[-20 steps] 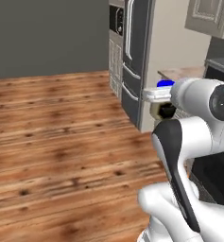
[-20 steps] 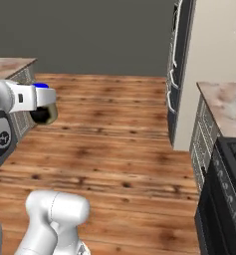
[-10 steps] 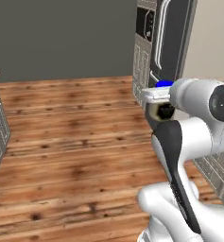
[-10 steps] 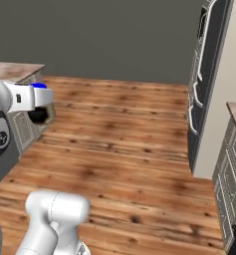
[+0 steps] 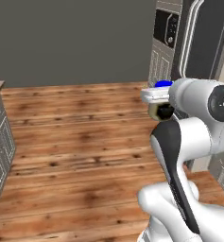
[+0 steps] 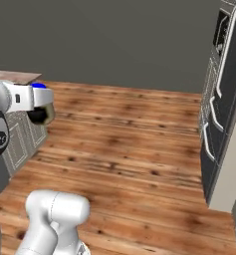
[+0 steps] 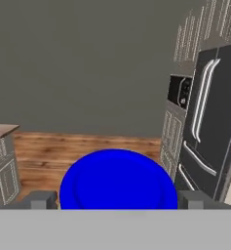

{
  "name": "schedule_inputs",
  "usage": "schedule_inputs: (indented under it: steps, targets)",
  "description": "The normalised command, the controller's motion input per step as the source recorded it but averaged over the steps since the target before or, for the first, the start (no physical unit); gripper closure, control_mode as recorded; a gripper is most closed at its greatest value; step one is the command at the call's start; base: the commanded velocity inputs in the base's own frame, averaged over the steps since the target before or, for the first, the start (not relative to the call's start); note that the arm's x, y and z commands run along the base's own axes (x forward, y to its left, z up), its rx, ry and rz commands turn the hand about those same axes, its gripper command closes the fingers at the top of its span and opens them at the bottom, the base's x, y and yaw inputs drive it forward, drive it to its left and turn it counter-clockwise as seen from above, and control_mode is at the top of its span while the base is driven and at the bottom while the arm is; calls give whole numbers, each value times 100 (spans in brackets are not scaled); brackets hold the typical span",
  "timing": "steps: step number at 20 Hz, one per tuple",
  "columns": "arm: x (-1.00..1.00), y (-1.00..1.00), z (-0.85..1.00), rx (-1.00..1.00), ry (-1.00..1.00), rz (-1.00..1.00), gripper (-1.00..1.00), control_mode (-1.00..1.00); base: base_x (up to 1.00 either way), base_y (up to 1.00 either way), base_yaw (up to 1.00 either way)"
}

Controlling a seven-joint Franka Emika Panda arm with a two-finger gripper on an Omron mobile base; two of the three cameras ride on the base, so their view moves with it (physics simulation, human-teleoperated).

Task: Move the mayonnaise and condiment bottle from the cabinet to the dining counter.

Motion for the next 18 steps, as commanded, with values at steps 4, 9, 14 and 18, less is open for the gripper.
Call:
schedule_inputs:
  steps: [4, 9, 14, 18]
  targets:
    - [0, 0, 0, 0, 0, 0, 100, 100, 100, 37, 7]
    - [0, 0, 0, 0, 0, 0, 100, 100, 100, 36, 6]
    - [0, 0, 0, 0, 0, 0, 100, 100, 100, 50, 3]
    - [0, 0, 0, 0, 0, 0, 100, 100, 100, 54, 0]
